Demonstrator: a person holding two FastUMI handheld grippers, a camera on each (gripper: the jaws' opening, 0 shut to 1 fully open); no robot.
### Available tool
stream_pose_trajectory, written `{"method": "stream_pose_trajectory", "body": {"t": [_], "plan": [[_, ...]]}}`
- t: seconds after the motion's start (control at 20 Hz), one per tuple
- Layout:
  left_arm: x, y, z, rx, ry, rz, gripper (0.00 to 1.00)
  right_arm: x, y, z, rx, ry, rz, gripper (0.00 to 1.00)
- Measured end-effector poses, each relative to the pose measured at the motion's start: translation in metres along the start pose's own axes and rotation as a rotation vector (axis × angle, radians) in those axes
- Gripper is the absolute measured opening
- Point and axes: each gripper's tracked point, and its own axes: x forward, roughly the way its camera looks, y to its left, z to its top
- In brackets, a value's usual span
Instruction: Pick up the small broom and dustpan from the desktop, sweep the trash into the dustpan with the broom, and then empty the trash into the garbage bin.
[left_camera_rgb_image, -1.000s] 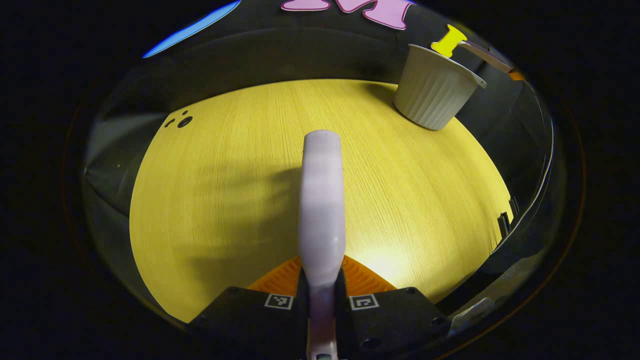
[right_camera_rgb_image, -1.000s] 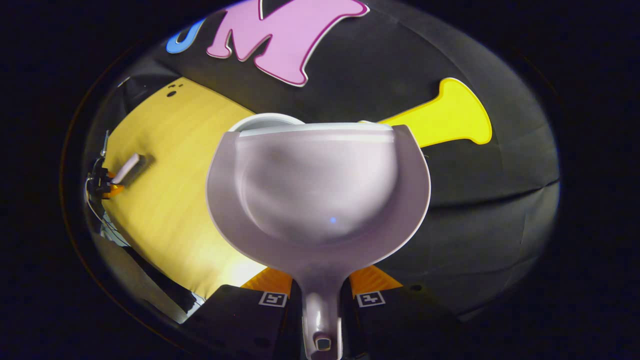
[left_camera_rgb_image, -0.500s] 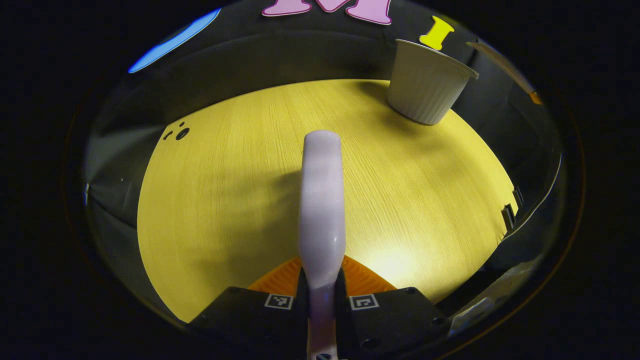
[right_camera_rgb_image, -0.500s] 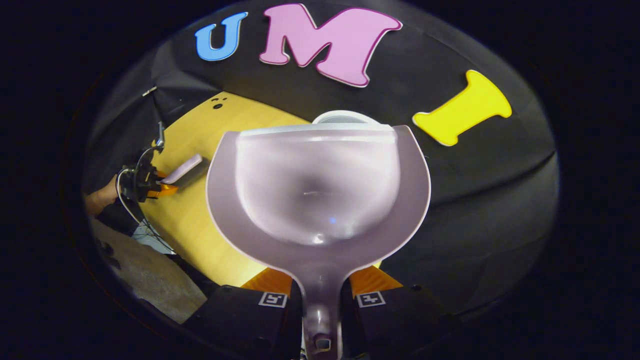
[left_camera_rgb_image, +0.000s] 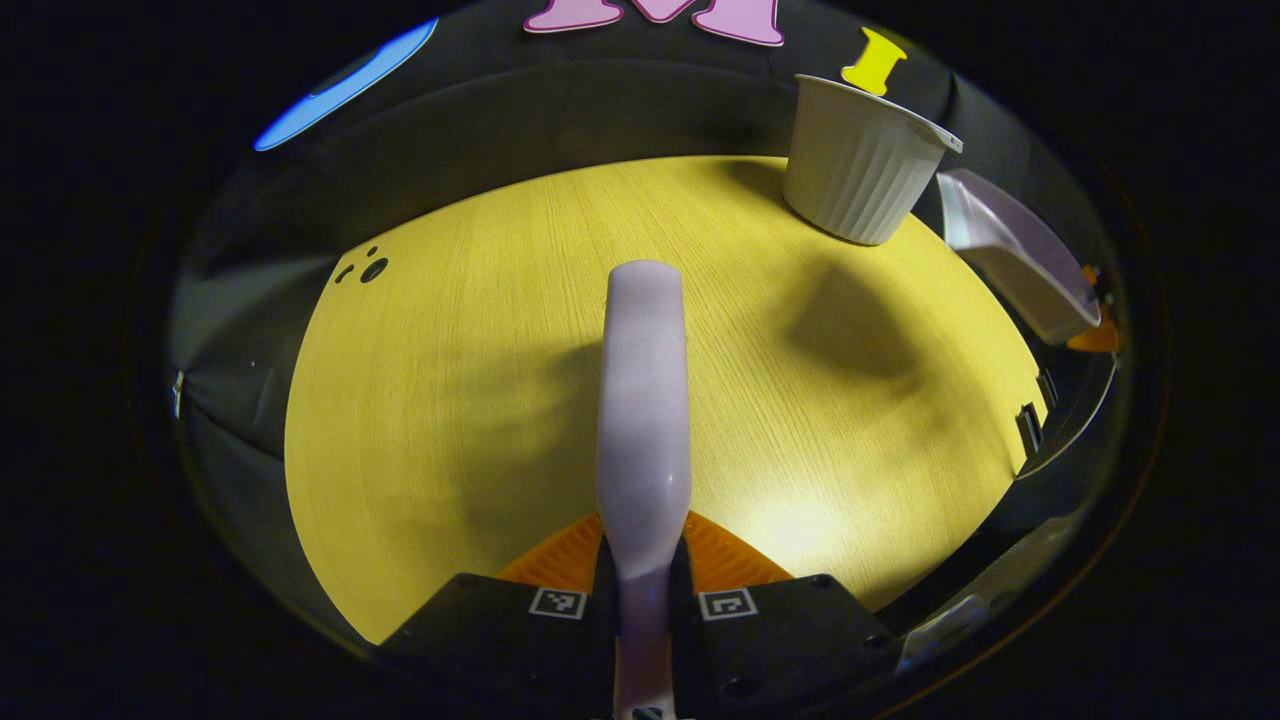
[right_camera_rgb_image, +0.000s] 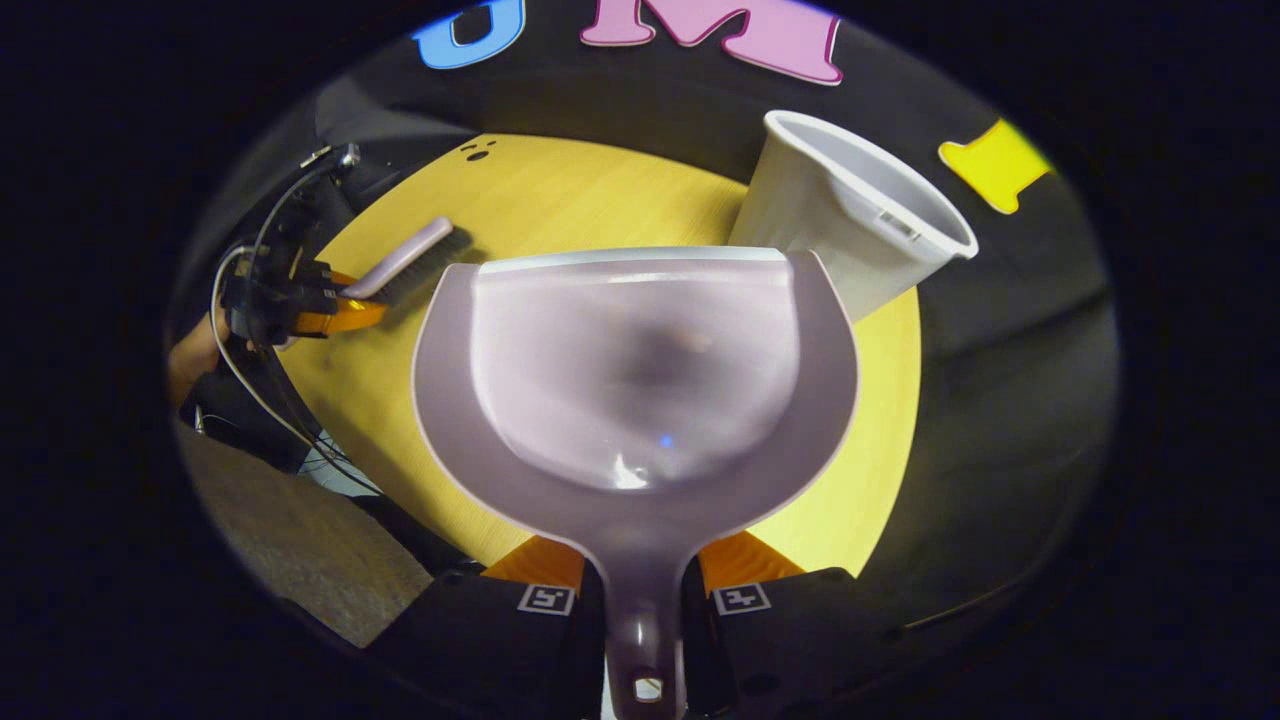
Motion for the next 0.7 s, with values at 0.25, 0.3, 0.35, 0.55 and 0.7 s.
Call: {"method": "stream_pose_trajectory", "body": {"t": [0.25, 0.3, 0.35, 0.55, 0.7], "plan": [[0.006, 0.0, -0.007, 0.011, 0.028, 0.017, 0.27, 0.055, 0.03, -0.032, 0.048, 0.039, 0.033, 0.32], [0.009, 0.001, -0.01, 0.014, 0.039, 0.023, 0.25, 0.064, 0.034, -0.034, 0.07, 0.042, 0.043, 0.33], [0.012, 0.001, -0.014, 0.016, 0.049, 0.028, 0.27, 0.071, 0.039, -0.036, 0.091, 0.048, 0.054, 0.33], [0.017, 0.002, -0.023, 0.043, 0.076, 0.035, 0.27, 0.093, 0.048, -0.048, 0.155, 0.068, 0.055, 0.36], [0.02, 0.003, -0.025, 0.065, 0.097, 0.046, 0.28, 0.098, 0.048, -0.051, 0.158, 0.084, 0.05, 0.32]]}}
